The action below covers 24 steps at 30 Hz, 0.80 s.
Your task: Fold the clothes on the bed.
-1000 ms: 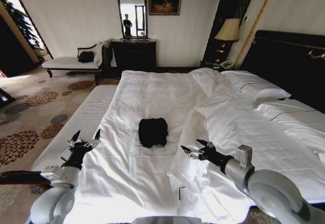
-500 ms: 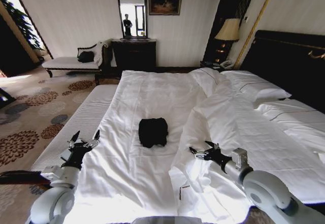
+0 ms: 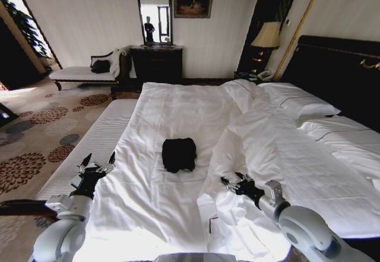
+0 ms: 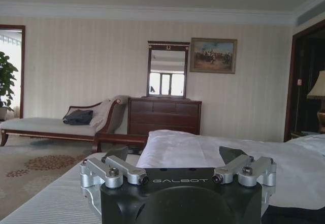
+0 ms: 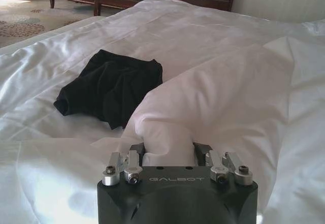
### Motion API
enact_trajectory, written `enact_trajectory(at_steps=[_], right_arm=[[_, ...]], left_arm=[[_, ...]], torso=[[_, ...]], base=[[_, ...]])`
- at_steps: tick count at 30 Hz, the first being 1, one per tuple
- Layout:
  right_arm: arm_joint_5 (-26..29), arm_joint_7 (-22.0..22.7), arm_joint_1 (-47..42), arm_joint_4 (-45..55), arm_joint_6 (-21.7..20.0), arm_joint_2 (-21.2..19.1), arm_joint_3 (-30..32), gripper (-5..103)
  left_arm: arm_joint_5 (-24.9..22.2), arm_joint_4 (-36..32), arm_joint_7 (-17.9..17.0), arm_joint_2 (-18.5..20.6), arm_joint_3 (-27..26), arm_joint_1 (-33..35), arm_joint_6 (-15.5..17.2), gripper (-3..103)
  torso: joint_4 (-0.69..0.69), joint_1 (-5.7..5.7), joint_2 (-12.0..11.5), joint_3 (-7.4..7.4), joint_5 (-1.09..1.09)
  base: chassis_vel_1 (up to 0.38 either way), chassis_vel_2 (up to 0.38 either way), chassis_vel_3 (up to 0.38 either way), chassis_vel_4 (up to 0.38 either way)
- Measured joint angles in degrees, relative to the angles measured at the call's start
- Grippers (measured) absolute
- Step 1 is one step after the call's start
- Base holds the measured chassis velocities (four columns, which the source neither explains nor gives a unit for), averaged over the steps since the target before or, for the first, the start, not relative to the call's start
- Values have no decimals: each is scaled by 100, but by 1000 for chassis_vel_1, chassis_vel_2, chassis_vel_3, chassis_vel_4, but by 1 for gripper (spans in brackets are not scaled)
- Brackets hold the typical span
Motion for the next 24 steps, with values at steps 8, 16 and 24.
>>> enact_trajectory(at_steps=[8,16,24], right_arm=[[30,2,-77,66,55,130,-21,25],[84,12,-160,142,60,206,-11,3],[169,15,-215,265,31,239,240,3]], left_arm=[[1,-22,-4,0,-6,12,2,100],[1,-10,-2,0,1,4,-15,100],[-18,-13,-3,41,25,-33,-15,100]], torso=[[0,0,0,0,0],[0,0,0,0,0],[0,0,0,0,1]], base=[[0,0,0,0],[0,0,0,0],[0,0,0,0]])
